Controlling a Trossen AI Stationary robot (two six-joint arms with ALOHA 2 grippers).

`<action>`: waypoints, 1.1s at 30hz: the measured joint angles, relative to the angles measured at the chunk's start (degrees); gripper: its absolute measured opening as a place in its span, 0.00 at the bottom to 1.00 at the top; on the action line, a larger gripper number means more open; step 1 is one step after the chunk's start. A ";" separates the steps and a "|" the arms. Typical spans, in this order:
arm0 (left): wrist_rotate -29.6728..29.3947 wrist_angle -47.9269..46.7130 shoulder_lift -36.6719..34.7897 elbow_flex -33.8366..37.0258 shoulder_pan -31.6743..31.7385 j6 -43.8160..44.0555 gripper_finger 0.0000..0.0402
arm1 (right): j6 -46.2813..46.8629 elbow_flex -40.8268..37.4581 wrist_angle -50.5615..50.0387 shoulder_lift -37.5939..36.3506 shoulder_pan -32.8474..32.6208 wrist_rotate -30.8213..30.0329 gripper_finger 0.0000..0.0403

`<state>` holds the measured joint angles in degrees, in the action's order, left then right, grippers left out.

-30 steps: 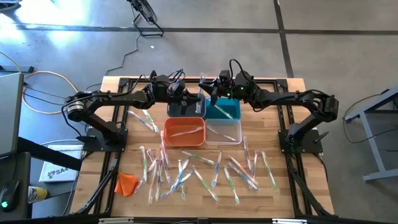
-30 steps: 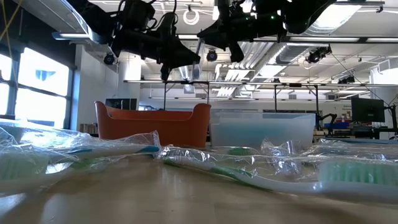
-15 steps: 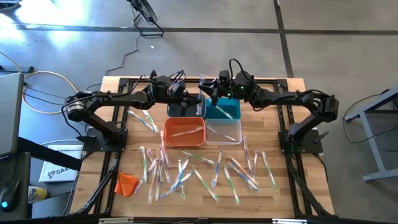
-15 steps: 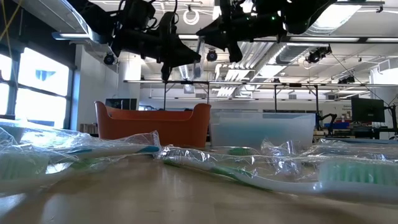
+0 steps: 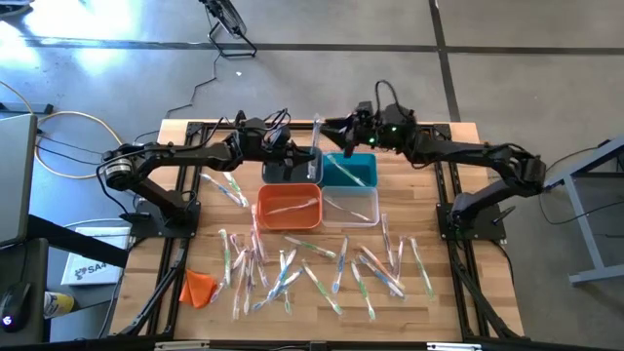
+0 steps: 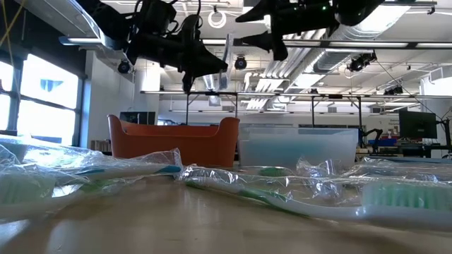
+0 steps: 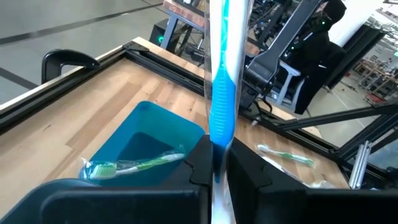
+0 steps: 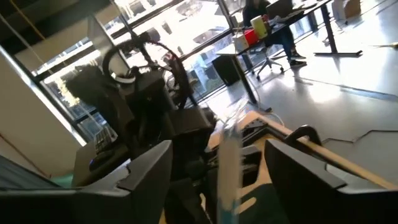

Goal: Pick & Place Toothbrushes
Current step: Put the blue toothbrush into the left blue bin

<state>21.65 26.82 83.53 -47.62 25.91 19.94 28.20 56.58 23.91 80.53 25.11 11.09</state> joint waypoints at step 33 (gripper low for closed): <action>-3.32 -39.10 -5.16 -7.75 7.45 -12.16 0.04 | -0.02 0.01 -16.41 -12.77 4.78 0.89 0.56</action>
<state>18.33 -12.27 78.37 -55.36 33.36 7.78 28.18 56.59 7.51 67.77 29.89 11.98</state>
